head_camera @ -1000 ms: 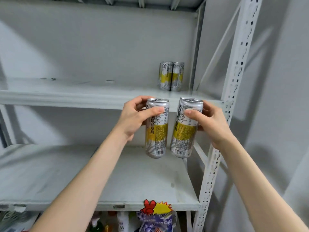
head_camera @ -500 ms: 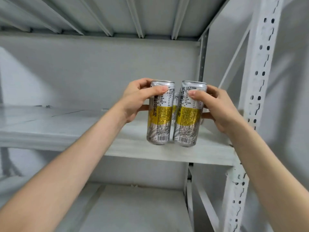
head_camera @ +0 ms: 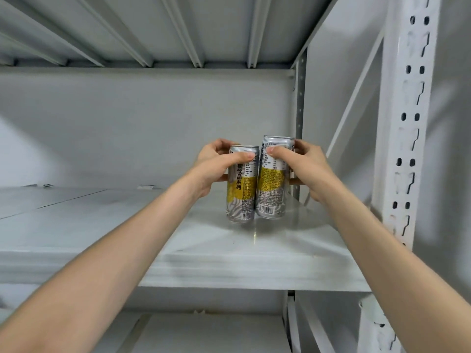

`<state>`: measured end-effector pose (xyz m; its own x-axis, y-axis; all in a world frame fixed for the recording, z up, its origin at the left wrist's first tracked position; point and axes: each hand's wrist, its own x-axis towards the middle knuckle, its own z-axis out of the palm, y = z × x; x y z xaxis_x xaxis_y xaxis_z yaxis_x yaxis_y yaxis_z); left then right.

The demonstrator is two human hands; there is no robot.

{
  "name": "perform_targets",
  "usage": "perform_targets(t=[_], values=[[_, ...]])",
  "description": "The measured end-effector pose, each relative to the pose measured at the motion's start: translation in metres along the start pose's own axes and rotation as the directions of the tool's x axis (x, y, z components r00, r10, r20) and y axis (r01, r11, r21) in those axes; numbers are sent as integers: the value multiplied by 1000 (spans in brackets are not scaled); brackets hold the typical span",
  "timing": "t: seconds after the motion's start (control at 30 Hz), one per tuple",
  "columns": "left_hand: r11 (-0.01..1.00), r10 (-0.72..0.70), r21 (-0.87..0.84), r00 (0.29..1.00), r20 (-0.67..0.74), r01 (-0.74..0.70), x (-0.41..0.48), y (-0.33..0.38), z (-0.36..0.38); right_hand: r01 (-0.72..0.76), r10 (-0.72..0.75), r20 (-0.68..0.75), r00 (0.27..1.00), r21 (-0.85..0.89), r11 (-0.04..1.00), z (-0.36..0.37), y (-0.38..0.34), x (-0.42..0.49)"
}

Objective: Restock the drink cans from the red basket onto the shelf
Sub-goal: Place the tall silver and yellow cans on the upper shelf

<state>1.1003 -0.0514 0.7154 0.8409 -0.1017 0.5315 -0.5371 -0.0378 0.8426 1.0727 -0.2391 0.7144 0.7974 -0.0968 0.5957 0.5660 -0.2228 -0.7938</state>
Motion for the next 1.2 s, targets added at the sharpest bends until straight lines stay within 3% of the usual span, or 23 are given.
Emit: perform_targets(t=[0.47, 0.63, 0.77, 0.87, 1.2], values=[[999, -32, -42, 998, -59, 29, 12, -34, 0, -89, 89, 10, 996, -60, 994, 7, 38, 12], [996, -40, 81, 999, 23, 38, 10, -36, -7, -178, 211, 174, 962, -189, 966, -4, 41, 11], [930, -243, 332, 944, 224, 161, 7, -40, -33, -232, 314, 290, 904, -282, 931, -19, 45, 10], [864, -346, 468, 893, 288, 184, 3, -46, -38, -242, 335, 323, 885, -295, 924, -20, 53, 12], [890, -279, 426, 933, 226, 163, 4, -56, -27, -341, 374, 259, 890, -166, 925, -9, 60, 17]])
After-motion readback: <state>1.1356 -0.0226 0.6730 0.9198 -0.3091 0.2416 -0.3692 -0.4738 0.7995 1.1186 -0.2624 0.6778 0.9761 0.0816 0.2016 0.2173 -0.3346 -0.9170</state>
